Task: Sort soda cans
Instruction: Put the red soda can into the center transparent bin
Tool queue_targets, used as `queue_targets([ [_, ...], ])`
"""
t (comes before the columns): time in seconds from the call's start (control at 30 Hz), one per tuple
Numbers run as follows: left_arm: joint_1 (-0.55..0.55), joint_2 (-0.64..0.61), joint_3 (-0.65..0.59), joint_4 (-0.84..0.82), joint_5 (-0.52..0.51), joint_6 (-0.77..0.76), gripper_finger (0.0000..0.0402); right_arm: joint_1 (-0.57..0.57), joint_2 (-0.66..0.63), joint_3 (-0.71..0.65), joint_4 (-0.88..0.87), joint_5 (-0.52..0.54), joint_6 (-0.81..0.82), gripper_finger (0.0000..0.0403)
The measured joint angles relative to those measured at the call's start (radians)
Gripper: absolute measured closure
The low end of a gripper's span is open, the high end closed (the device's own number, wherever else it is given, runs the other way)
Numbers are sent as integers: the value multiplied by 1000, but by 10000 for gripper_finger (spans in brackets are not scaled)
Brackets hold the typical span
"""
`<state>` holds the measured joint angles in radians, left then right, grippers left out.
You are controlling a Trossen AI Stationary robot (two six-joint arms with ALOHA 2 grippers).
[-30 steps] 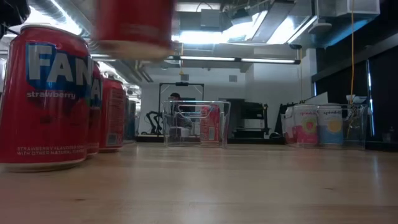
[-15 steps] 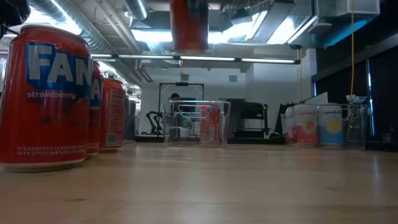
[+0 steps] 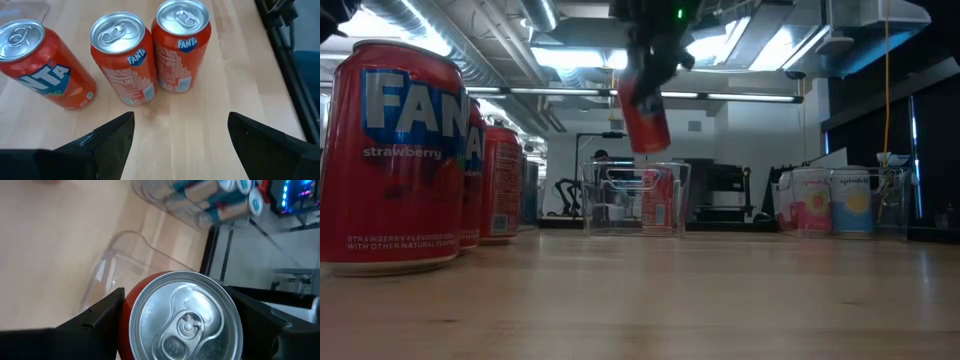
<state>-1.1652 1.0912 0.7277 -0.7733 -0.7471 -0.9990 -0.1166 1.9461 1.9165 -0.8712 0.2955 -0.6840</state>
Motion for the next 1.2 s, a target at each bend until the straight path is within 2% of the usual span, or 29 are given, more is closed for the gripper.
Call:
queue_targets([
  [0.23,0,23,0,0,0,1,94,-100,1,-134,206,-67,-11,118],
  [0.47,0,23,0,-1,0,-10,94,-178,2,-244,283,-106,-3,118],
  [0.6,0,23,0,-2,0,-10,94,-209,2,-292,345,-201,-2,118],
  [0.77,0,23,0,-1,0,-17,94,-237,2,-339,420,-254,-5,118],
  [1.0,0,23,0,-1,0,-22,94,-282,2,-413,467,-276,-26,118],
  [1.2,0,23,-1,-1,-14,-20,94,-329,1,-494,610,-355,-25,118],
])
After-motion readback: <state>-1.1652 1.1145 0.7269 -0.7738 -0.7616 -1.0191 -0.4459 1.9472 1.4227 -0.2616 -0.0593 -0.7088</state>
